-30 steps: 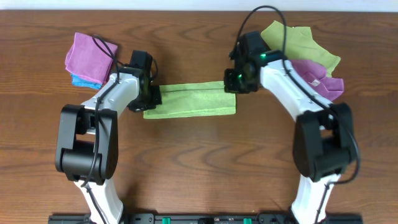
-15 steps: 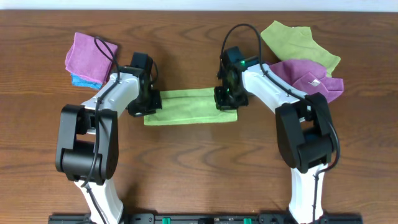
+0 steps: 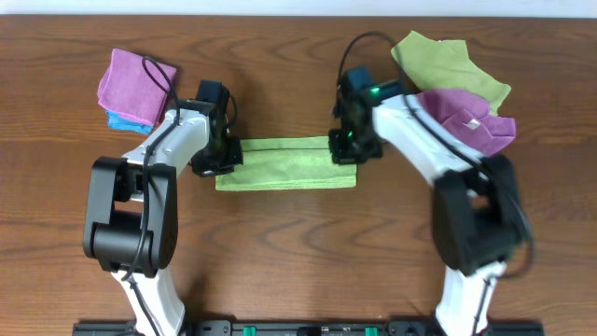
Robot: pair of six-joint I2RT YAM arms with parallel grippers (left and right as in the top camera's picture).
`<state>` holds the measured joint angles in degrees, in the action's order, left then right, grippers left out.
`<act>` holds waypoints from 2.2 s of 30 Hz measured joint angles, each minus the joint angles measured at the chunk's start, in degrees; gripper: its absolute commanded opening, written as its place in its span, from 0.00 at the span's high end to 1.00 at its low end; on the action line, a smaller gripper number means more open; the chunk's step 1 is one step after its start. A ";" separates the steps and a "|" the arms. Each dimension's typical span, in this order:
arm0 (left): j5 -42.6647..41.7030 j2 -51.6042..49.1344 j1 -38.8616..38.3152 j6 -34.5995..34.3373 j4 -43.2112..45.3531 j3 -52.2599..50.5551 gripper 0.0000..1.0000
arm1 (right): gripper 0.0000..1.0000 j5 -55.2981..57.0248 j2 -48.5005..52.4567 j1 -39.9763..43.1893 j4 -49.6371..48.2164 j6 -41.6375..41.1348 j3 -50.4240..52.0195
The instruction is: Fold the cloth
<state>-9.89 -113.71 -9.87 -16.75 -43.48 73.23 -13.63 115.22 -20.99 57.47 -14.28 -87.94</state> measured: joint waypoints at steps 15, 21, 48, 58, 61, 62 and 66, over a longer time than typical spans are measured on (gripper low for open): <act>0.00 0.00 0.00 0.00 0.39 0.00 0.94 | 0.10 -34.84 -11.61 22.93 -21.66 17.20 29.24; -0.04 0.00 0.00 -0.20 0.44 -0.02 0.94 | 0.10 -37.51 -11.06 18.99 -34.38 11.82 34.84; -3.06 1.31 0.48 -0.20 -0.57 -0.35 0.94 | 0.98 -33.88 -3.80 11.52 -35.93 -4.31 29.57; -3.67 23.63 2.03 -0.15 -6.97 -1.11 0.94 | 0.99 -5.62 -3.72 17.07 6.99 2.71 5.51; -3.69 29.27 2.16 -0.15 -9.03 -1.11 0.94 | 0.99 5.09 -3.74 16.63 11.54 2.08 0.24; -3.65 30.67 2.16 -0.15 -9.49 -1.11 0.94 | 0.99 8.24 -3.74 16.20 12.07 1.66 -0.79; -3.67 35.58 2.16 -0.15 -11.08 -1.11 0.94 | 0.98 17.79 -3.74 11.06 11.74 0.20 -2.03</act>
<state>-13.56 -78.13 -7.70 -16.91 -54.57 72.12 4.16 111.48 -9.93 69.21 -14.09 -89.97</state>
